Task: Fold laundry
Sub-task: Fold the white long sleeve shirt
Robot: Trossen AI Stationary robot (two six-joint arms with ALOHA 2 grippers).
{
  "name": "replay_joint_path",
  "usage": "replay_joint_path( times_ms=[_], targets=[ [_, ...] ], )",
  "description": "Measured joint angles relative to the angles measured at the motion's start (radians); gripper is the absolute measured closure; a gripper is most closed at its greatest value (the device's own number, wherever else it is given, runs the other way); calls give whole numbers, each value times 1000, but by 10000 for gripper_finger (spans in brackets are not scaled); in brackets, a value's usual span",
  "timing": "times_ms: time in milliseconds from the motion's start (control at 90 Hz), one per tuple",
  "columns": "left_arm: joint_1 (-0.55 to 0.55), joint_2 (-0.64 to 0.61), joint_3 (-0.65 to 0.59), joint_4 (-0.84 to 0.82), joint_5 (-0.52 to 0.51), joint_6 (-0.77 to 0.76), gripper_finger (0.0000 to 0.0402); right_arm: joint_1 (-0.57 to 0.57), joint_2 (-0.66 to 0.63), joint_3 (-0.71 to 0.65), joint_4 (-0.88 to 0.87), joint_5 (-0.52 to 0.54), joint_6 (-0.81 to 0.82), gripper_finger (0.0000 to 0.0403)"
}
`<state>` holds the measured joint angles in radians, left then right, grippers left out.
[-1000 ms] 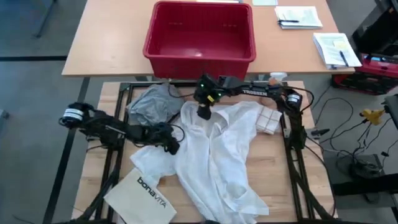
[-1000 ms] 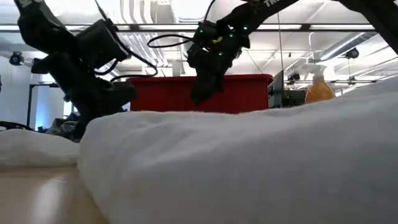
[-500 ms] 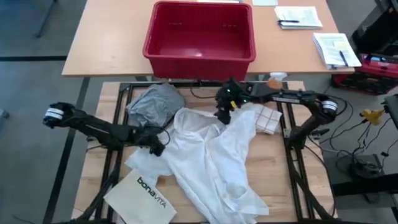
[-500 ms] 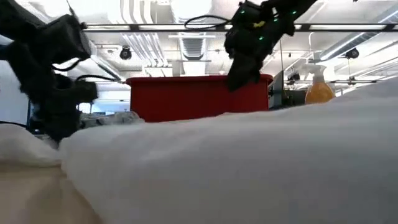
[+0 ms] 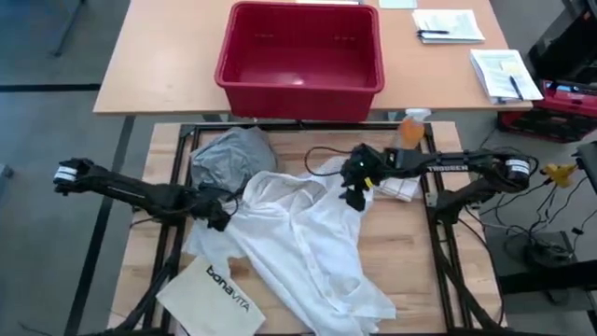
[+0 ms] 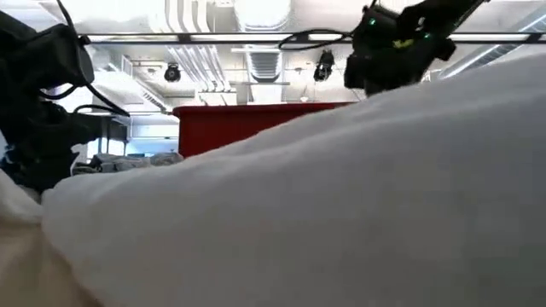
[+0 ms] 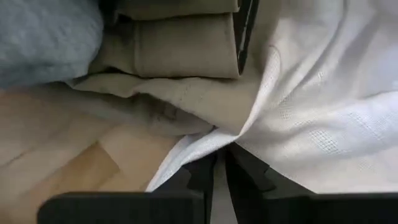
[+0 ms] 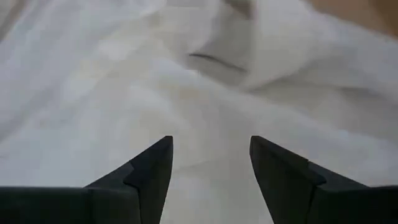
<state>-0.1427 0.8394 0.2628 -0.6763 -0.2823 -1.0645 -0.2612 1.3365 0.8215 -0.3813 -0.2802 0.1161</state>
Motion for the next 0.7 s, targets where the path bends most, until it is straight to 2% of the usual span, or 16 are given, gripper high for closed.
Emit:
replay_joint_path(
  times_ms=[89, 189, 367, 533, 700],
  targets=[
    [-2, -21, 11, 80, 37, 46, 377, 63, -29, 1, 6, 4, 19, 206],
    [-3, -38, 31, 248, 92, 163, 377, 134, -63, 0, -4, 100, 46, 216],
    [-7, -34, 117, 355, 83, 301, 377, 211, -112, -71, -35, 163, 209, 236],
    [-6, 15, 207, 431, 59, 414, 377, 256, -227, -194, -18, 338, 400, 259],
    [13, 137, 268, 520, 56, 456, 377, 232, -356, -320, -2, 361, 597, 273]
  ],
)
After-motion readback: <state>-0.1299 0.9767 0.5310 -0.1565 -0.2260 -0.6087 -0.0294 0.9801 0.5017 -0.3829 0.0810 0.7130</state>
